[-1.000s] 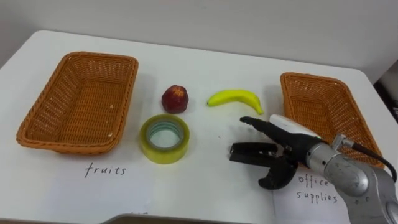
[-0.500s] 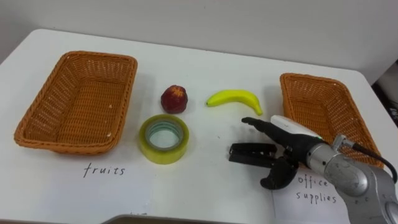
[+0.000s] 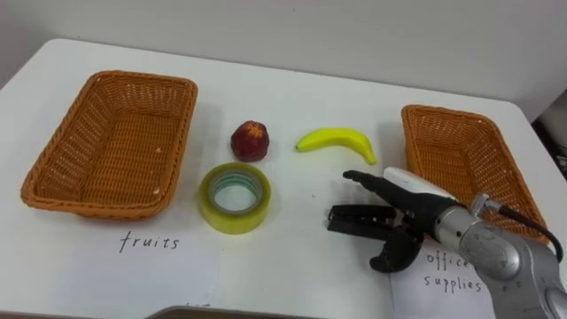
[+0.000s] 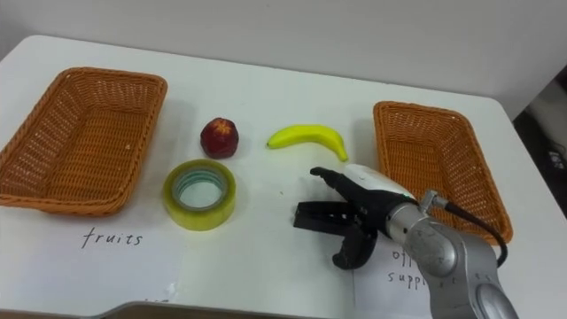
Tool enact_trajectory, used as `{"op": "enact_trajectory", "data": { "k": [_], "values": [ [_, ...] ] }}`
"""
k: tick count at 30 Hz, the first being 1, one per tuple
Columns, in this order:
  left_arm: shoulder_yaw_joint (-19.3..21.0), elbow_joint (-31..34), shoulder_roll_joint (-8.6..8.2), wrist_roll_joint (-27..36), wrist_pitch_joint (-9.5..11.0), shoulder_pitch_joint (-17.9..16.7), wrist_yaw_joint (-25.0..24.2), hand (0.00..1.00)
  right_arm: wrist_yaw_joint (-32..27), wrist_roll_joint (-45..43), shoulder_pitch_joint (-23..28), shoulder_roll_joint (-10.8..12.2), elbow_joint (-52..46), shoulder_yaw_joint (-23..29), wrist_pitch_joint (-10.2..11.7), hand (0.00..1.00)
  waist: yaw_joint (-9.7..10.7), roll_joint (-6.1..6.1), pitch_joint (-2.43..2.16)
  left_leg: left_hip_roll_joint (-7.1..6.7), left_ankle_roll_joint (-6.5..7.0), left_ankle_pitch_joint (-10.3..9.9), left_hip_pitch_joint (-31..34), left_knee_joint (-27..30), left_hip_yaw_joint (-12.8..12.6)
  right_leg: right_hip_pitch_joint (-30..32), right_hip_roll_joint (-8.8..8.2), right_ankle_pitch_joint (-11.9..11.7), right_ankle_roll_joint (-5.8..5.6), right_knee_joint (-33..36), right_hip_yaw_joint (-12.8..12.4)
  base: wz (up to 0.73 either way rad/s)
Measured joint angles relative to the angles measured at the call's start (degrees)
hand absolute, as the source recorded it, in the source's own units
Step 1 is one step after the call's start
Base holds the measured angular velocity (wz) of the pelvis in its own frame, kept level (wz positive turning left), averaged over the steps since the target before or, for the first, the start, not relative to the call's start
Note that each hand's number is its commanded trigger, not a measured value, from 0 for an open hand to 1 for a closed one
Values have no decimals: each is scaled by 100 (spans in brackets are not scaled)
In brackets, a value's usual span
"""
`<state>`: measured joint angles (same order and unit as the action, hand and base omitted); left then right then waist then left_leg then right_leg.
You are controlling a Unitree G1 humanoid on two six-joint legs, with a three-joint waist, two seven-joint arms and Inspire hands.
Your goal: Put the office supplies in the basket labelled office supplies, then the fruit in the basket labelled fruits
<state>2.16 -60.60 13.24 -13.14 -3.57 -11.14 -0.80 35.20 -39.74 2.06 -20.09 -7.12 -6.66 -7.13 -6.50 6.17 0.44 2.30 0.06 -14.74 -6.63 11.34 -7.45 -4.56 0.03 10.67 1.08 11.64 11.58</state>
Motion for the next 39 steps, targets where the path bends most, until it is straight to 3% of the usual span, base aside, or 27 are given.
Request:
{"op": "enact_trajectory", "data": {
  "k": [16,22,39],
  "values": [
    [-1,-2,42,0,-31,59,-109,0,-1,-364,-282,0,425,-113,-66,0,-181,78,5,-3,1,0,98,40,59,61,-15,-1,-1,-7,100,1],
    [-6,-1,50,0,-117,57,-112,0,6,-358,-306,0,437,-136,-232,0,-199,68,7,-2,0,0,101,41,107,43,-15,-1,0,-8,123,3],
    [-46,122,23,-2,-294,46,38,0,31,-330,-440,-5,629,-177,-423,0,-200,-15,-8,-4,-12,7,98,43,212,-26,-19,0,0,-9,254,2]
  ]
}}
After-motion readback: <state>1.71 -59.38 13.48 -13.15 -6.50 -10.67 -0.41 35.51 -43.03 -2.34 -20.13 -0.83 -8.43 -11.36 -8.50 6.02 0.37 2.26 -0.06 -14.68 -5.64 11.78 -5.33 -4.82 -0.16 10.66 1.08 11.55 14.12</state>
